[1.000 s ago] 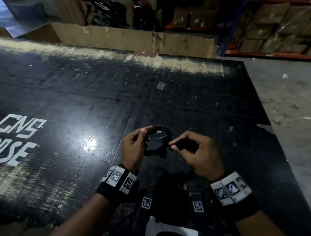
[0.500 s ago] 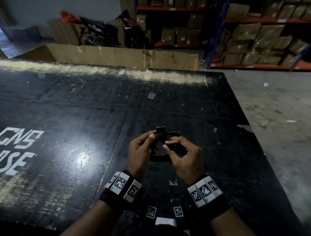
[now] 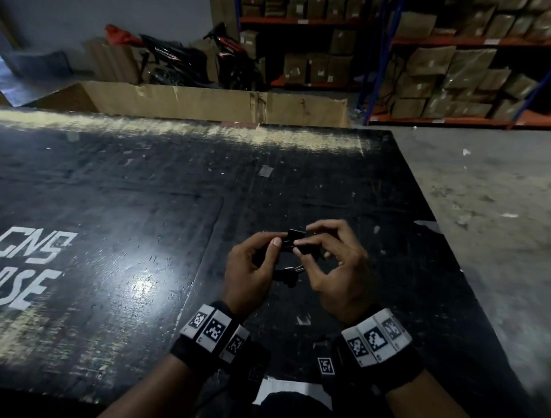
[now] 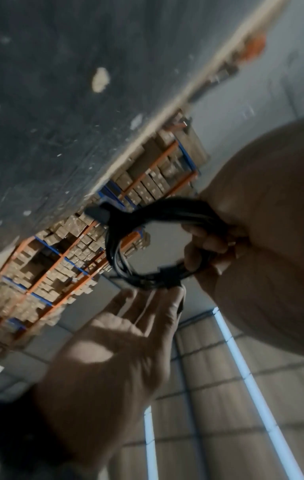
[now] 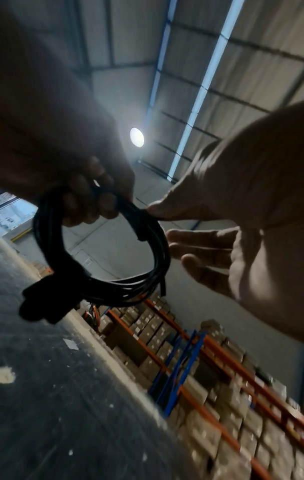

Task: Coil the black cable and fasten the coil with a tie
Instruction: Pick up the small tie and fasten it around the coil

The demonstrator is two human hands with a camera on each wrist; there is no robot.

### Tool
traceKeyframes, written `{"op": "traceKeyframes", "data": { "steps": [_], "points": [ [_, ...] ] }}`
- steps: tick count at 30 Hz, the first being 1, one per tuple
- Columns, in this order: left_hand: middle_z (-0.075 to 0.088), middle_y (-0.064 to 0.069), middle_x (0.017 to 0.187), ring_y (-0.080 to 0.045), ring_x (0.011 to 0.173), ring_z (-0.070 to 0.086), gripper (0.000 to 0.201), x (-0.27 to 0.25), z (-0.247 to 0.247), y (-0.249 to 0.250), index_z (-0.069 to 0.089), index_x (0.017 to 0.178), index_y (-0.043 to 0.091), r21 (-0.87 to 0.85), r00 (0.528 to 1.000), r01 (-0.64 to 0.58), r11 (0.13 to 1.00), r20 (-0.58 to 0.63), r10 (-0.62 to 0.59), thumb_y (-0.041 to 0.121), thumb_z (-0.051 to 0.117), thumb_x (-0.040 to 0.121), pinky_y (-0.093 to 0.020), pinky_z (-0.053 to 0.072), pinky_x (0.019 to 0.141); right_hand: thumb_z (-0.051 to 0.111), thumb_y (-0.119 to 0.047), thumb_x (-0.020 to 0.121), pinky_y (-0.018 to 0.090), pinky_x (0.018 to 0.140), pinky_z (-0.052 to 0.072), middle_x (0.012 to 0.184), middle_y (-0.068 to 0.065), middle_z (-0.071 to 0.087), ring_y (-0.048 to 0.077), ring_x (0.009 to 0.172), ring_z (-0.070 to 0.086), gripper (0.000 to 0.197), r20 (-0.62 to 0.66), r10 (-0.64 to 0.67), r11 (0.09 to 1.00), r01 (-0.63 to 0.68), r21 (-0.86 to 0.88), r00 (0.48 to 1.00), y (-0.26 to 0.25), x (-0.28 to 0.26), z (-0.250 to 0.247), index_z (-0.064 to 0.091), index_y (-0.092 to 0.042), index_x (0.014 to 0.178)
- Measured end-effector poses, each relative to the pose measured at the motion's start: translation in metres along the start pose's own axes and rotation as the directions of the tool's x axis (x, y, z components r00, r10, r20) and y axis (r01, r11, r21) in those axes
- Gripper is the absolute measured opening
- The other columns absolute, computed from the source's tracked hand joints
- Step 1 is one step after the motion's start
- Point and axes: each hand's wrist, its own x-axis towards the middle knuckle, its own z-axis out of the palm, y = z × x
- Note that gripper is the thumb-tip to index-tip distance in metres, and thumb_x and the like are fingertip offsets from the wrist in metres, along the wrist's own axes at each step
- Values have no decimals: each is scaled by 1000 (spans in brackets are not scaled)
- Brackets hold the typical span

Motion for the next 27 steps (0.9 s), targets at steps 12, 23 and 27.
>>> {"op": "traceKeyframes", "data": {
  "steps": [12, 23, 27],
  "points": [
    [76, 0, 89, -15, 73, 72, 12, 0, -17, -2, 70, 104, 22, 59, 976, -95, 994, 200, 81, 26, 60, 100, -47, 61, 58, 89, -9, 71, 29, 78, 62, 89, -5, 79, 7, 84, 76, 15, 96, 163, 969, -178, 174, 982, 1, 8, -10, 83, -16, 82],
    [76, 1, 109, -15, 102, 74, 33, 10, -20, 2, 67, 117, 21, 76, 947, 26, 997, 316, -49, 41, 72, 91, -42, 63, 85, 85, 2, 72, 24, 75, 60, 85, 3, 79, 12, 80, 76, 21, 138, 386, 845, -410, 343, 912, 16, 17, -17, 78, -10, 88],
    [73, -7, 116, -20, 103, 74, 49, 4, -20, -17, 63, 125, 14, -49, 891, 314, 948, 361, -276, 20, 84, 82, -32, 62, 84, 81, 8, 75, 23, 72, 59, 76, 0, 79, 12, 75, 74, 21, 83, 539, 686, -494, 534, 838, 30, 15, -20, 77, -13, 80]
  ]
}}
